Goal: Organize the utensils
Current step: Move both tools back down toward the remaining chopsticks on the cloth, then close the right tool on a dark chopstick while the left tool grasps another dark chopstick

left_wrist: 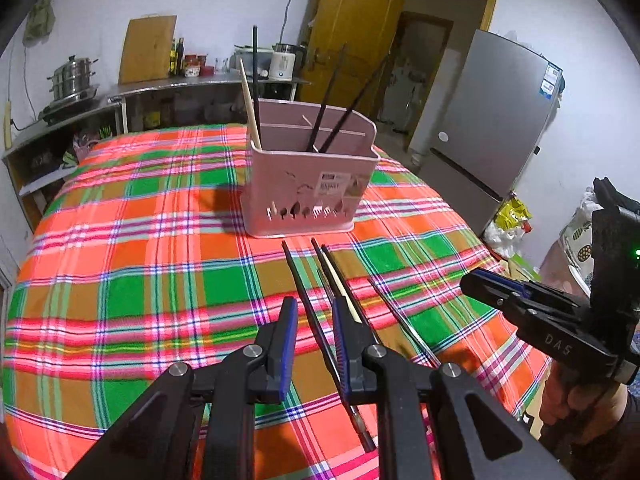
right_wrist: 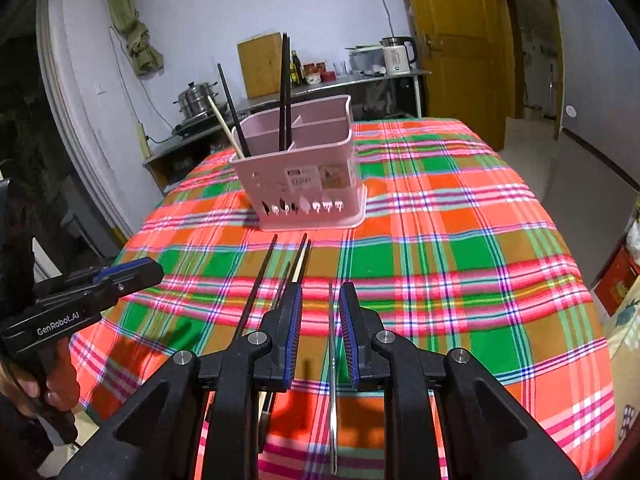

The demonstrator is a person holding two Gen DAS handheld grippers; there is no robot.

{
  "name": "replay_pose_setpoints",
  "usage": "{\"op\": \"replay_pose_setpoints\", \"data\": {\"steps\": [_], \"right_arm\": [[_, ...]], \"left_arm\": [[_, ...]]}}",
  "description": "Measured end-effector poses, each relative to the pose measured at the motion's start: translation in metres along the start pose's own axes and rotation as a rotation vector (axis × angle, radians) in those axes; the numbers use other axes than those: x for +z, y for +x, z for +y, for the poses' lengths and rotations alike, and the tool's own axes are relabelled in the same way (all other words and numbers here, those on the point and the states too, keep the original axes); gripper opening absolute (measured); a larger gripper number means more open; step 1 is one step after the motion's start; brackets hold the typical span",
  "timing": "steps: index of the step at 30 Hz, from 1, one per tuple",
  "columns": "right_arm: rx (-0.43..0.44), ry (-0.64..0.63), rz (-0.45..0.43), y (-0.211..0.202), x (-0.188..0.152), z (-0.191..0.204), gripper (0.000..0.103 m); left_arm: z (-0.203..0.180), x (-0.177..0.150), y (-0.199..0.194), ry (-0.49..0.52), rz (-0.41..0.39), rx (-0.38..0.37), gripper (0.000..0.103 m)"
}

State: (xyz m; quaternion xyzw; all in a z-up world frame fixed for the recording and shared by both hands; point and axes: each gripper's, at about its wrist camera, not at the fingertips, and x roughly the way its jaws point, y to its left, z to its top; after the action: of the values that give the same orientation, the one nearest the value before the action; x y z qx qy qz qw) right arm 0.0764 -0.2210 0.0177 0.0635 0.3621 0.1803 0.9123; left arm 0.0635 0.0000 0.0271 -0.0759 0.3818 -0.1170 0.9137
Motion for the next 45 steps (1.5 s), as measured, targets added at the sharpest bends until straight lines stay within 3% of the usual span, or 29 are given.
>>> {"op": "replay_pose_setpoints", "data": {"steps": [16, 31, 35, 38, 45], "right_arm": [[-0.006, 0.012, 0.125, 0.047, -0.013, -0.005, 0.02], [-0.022, -0.007, 0.212, 0.098, -0.007, -0.009, 0.02], [-0.032, -0.026, 0.216, 0.104, -0.006, -0.008, 0.017], [-0.049, -0.042, 0.218, 0.107, -0.004, -0.006, 0.007], [-0.048, -0.023, 0.215, 0.11, 0.0, -0.01, 0.005]], "left_arm": [[0.012, 0.007, 0.061, -0.053, 0.1, -0.015, 0.017], [0.019, 0.023, 0.127, -0.044, 0.186, 0.038, 0.017], [0.016, 0.023, 0.136, -0.025, 0.196, 0.054, 0.017], [0.014, 0.023, 0.138, -0.003, 0.192, 0.07, 0.014], [0.02, 0.018, 0.131, -0.014, 0.198, 0.055, 0.007]]}}
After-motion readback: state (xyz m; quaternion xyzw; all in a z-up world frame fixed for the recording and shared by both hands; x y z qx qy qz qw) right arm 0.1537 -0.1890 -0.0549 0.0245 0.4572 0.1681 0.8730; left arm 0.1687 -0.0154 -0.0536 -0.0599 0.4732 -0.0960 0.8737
